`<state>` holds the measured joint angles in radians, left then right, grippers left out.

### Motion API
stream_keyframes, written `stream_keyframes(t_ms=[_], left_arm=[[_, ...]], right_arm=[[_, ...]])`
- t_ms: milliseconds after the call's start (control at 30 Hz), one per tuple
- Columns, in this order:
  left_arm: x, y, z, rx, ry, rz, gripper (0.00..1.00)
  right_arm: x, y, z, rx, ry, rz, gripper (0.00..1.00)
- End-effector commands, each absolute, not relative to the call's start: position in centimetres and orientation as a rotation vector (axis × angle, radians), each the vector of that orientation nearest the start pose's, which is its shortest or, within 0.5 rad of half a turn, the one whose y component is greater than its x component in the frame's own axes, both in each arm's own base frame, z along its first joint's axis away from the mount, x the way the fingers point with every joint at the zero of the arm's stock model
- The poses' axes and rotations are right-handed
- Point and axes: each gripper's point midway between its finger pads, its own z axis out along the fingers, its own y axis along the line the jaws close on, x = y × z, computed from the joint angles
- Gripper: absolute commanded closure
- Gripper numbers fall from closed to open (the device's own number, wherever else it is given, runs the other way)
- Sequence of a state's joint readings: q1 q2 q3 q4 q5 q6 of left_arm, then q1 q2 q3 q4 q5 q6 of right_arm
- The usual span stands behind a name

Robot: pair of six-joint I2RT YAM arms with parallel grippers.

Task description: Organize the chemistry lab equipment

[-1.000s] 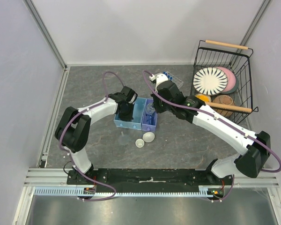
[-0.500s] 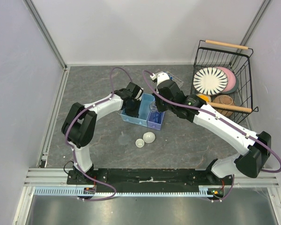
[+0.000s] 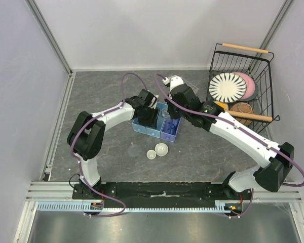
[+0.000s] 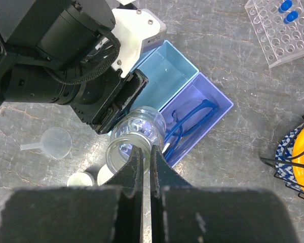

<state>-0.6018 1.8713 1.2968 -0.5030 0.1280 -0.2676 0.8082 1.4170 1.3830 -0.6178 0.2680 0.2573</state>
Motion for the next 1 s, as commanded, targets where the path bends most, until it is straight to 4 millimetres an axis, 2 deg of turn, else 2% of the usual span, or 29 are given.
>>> stream_keyframes(t_ms=[0, 33, 133, 167, 200, 267, 333, 367, 467, 567, 600, 633, 667, 700, 733, 767, 800, 833, 867, 933, 967], left_arm=[[34.2, -26.8, 9.5, 0.494, 2.543, -0.425, 0.4], [34.5, -26.6, 10.2, 0.484, 2.531, -0.405, 0.4], [35.6, -26.1, 13.7, 0.456, 2.471, -0.364, 0.39], [36.0, -26.4, 15.5, 0.457, 2.439, -0.375, 0.39], [36.1, -25.7, 16.2, 0.447, 2.439, -0.329, 0.39], [36.9, -25.1, 19.3, 0.42, 2.379, -0.29, 0.38], [36.8, -23.7, 20.8, 0.395, 2.376, -0.218, 0.37], [37.0, -23.4, 22.3, 0.383, 2.354, -0.206, 0.37], [36.4, -21.7, 24.0, 0.346, 2.355, -0.148, 0.36], [35.1, -20.7, 25.2, 0.306, 2.336, -0.159, 0.34], [34.6, -20.2, 25.6, 0.291, 2.325, -0.163, 0.33], [34.2, -20.0, 25.7, 0.278, 2.321, -0.175, 0.33], [33.5, -19.8, 24.9, 0.26, 2.334, -0.185, 0.33], [32.6, -19.3, 26.3, 0.24, 2.292, -0.222, 0.32], [32.0, -19.2, 26.4, 0.231, 2.284, -0.246, 0.32], [31.0, -18.7, 25.3, 0.215, 2.302, -0.251, 0.31], [30.3, -18.4, 26.5, 0.198, 2.253, -0.291, 0.31], [29.6, -18.3, 26.6, 0.2, 2.246, -0.318, 0.31], [28.8, -18.0, 25.5, 0.201, 2.266, -0.32, 0.31], [27.5, -17.4, 26.3, 0.197, 2.232, -0.359, 0.3], [27.0, -17.1, 25.5, 0.195, 2.243, -0.36, 0.31]], right_arm=[[30.8, 26.6, 28.4, -0.414, 2.067, 0.336, 1.0], [30.7, 26.6, 28.7, -0.415, 2.063, 0.339, 1.0], [30.5, 26.2, 29.7, -0.411, 2.05, 0.342, 1.0], [30.4, 26.1, 30.0, -0.409, 2.047, 0.342, 1.0], [30.3, 25.8, 30.5, -0.4, 2.037, 0.342, 1.0], [30.1, 25.5, 31.1, -0.396, 2.026, 0.344, 1.0], [30.0, 25.3, 31.7, -0.389, 2.016, 0.353, 1.0], [30.0, 25.3, 32.0, -0.388, 2.013, 0.352, 1.0], [30.4, 26.0, 32.1, -0.398, 2.015, 0.36, 1.0], [30.9, 27.6, 31.6, -0.423, 2.024, 0.4, 1.0], [31.3, 28.3, 30.9, -0.436, 2.038, 0.403, 1.0], [31.5, 28.7, 30.7, -0.442, 2.041, 0.411, 1.0], [31.8, 29.4, 31.2, -0.451, 2.028, 0.433, 1.0], [32.4, 30.1, 30.1, -0.466, 2.054, 0.422, 1.0], [32.6, 30.7, 29.8, -0.479, 2.06, 0.426, 1.0], [33.0, 31.2, 30.3, -0.481, 2.053, 0.436, 1.0], [33.5, 32.0, 29.0, -0.502, 2.08, 0.43, 1.0], [33.8, 32.4, 28.7, -0.509, 2.088, 0.427, 1.0], [34.3, 33.0, 28.1, -0.516, 2.102, 0.427, 1.0], [34.8, 33.5, 27.6, -0.521, 2.109, 0.421, 1.0], [35.2, 33.9, 26.9, -0.525, 2.121, 0.414, 1.0]])
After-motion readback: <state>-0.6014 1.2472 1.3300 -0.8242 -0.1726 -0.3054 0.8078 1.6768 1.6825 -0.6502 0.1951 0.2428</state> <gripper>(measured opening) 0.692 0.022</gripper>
